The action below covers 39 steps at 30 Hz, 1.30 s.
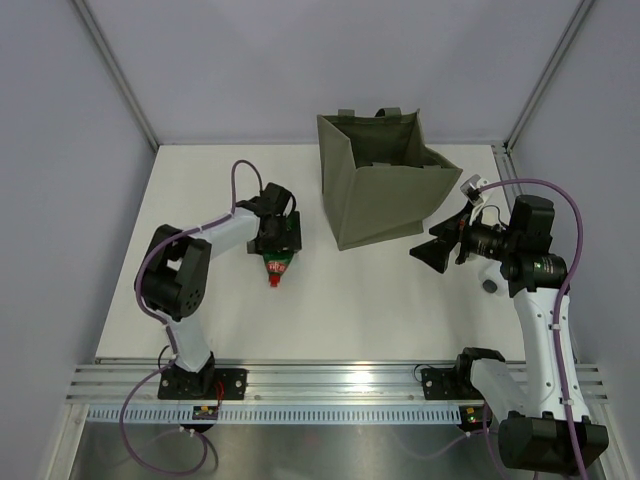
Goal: Place the personal care products into the canvas bag
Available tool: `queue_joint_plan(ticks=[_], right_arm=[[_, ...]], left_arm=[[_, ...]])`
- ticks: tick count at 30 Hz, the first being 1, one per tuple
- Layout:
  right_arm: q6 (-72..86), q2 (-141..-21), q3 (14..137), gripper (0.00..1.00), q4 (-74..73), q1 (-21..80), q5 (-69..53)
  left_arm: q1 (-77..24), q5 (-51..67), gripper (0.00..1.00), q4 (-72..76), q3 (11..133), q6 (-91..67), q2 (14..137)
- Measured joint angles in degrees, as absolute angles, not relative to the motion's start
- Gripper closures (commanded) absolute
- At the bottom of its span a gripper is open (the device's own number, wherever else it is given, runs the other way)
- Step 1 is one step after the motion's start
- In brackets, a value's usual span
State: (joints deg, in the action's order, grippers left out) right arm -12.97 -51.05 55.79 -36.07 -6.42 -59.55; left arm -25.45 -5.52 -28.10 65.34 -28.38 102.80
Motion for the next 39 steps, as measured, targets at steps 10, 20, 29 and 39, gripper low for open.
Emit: queue_joint_plan(ticks=[10,20,29,39], right_arm=[[-13.2,-50.5,55.6,0.01,-36.1,-6.4,-59.4],[-13.3,-50.4,54.9,0.01,-36.0,-6.4,-59.5],[-13.3,-49.8,54.7,0.01,-35.9,-6.4,-59.5],[-15.3,-49.7,54.2,0.0,-36.8,-6.4,-61.3]], left_arm=[[-25.5,-10.0,0.01,-34.5,78.0,-24.2,111.4],[-25.5,-10.7,0.01,-36.4,79.5,-21.2,112.1],[-25.5,-10.5,0.08,-39.6,84.8,-18.0,114.7],[-25.3,-8.7,0.01,-37.6,84.4,-17.4,113.5]])
